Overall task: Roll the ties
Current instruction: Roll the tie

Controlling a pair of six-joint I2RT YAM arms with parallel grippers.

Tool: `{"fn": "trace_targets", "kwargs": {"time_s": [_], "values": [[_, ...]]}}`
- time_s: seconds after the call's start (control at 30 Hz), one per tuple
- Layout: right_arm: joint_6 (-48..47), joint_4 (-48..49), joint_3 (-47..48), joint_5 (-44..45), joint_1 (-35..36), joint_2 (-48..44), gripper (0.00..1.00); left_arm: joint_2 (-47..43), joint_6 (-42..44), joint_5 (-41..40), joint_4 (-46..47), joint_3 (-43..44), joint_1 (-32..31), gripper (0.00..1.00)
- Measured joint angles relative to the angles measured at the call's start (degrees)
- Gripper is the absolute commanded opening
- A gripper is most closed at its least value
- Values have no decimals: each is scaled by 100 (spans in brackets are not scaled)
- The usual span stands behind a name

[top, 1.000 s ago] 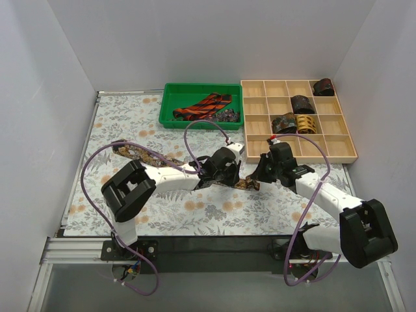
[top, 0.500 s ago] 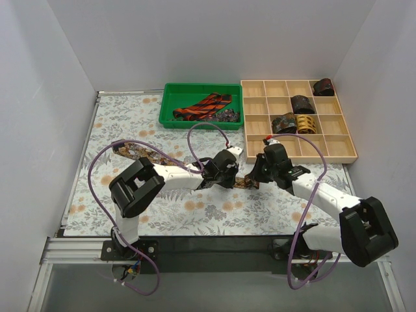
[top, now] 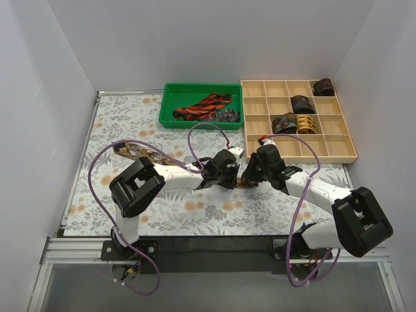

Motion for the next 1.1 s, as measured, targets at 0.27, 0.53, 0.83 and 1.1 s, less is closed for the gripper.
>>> {"fn": "trace_targets", "kwargs": {"time_s": [0.27,0.53,0.83,1.1], "values": [[227,492,-282,-22,70,20,24,0,0,55,90,-17,0,8],[483,914,-898,52,101,-448,29,-197,-98,24,114,-85,0,13],[570,1510,-1126,4,107,-529,41,-616,-269,11,153,-210,0,23],[343,1493,-1102,92,109,-1147,62,-680,-592,42,120,-323,0,43]]}}
